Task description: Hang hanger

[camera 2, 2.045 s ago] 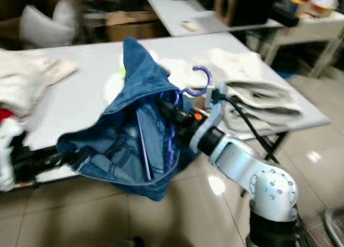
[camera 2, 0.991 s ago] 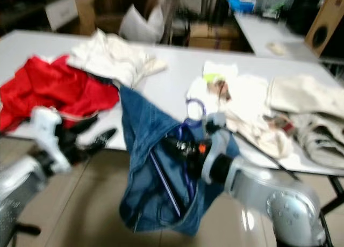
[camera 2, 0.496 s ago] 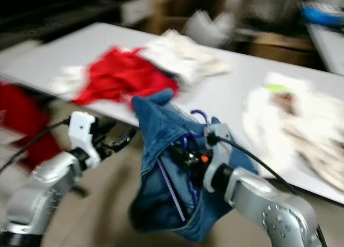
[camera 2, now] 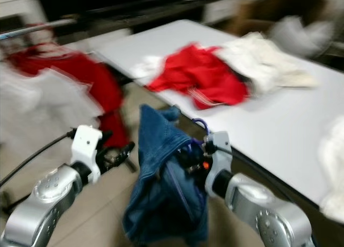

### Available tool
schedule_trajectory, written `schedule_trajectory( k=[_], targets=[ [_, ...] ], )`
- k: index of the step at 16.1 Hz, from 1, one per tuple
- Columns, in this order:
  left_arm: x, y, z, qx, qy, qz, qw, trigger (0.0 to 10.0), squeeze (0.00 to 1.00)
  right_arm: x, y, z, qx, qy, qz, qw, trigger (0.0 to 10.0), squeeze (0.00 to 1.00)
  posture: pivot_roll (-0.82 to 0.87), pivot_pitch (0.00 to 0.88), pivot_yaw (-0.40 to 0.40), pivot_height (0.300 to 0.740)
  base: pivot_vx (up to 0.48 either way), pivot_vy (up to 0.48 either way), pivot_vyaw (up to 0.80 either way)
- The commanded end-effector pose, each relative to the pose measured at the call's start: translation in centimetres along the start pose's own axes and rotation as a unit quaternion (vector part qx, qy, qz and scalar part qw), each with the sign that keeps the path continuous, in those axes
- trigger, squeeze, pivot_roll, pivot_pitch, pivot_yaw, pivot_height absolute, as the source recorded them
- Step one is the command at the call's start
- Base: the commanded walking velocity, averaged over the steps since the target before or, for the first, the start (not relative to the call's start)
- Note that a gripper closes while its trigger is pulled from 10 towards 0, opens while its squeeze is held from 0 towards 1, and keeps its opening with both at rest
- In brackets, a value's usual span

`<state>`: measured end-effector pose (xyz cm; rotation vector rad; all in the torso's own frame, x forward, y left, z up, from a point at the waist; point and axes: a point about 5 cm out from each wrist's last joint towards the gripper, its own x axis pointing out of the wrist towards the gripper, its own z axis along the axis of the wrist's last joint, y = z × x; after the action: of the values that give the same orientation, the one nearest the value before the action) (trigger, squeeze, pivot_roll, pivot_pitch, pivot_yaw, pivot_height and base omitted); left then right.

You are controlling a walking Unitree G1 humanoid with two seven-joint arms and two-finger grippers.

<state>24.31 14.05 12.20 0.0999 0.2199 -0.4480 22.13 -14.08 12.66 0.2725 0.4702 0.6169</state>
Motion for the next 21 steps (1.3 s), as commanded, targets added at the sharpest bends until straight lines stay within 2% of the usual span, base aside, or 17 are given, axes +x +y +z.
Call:
schedule_trajectory(
  k=[1, 3, 7, 13, 14, 17, 20, 21],
  targets=[
    [-0.2, 0.7, 0.3, 0.009, -0.003, 0.018, 1.0, 10.0, 0.0, 0.2, 0.3, 0.9, -0.016, -0.023, 0.01, 1.0, 10.0, 0.0, -0.05, 0.041, 0.003, 0.74, 0.0, 0.0, 0.78],
    [-0.3, 1.2, 0.4, 0.003, -0.011, 0.04, 0.999, 10.0, 0.0, 0.3, 0.0, 1.0, -0.023, -0.028, 0.005, 0.999, 10.0, 0.0, -0.06, 0.042, 0.006, 0.74, 0.0, 0.0, 0.77],
    [-0.1, 1.3, 0.5, 0.008, -0.008, 0.043, 0.999, 10.0, 0.0, 0.3, -0.2, 1.4, -0.03, -0.048, -0.004, 0.998, 10.0, 0.0, -0.06, 0.037, 0.015, 0.74, 0.0, 0.0, 0.77],
    [0.4, 0.9, 0.5, 0.029, 0.001, 0.017, 0.999, 10.0, 0.0, 0.4, -0.3, 2.0, -0.039, -0.061, -0.013, 0.997, 10.0, 0.0, -0.08, 0.037, 0.036, 0.74, 0.0, 0.0, 0.77],
    [0.3, 1.3, 0.9, 0.011, -0.01, -0.005, 1.0, 10.0, 1.0, 0.4, -0.2, 2.5, -0.043, -0.068, -0.014, 0.997, 10.0, 0.0, -0.09, 0.038, 0.034, 0.74, 0.0, 0.0, 0.77],
    [0.1, 2.1, 1.1, 0.009, -0.014, 0.0, 1.0, 10.0, 1.0, 0.5, -0.2, 2.8, -0.047, -0.07, -0.012, 0.996, 10.0, 0.0, -0.09, 0.041, 0.034, 0.74, 0.0, 0.0, 0.77],
    [0.1, 3.6, 1.5, 0.03, -0.007, 0.0, 1.0, 10.0, 1.0, 0.5, -0.4, 3.5, -0.073, -0.064, -0.004, 0.995, 10.0, 0.0, -0.09, 0.046, 0.036, 0.74, 0.0, 0.0, 0.51],
    [0.3, 3.2, 1.6, 0.041, -0.007, -0.01, 0.999, 10.0, 1.0, 0.5, -0.4, 3.6, -0.077, -0.062, -0.003, 0.995, 10.0, 0.0, -0.1, 0.046, 0.038, 0.74, 0.0, 0.0, 0.0]
  ],
)
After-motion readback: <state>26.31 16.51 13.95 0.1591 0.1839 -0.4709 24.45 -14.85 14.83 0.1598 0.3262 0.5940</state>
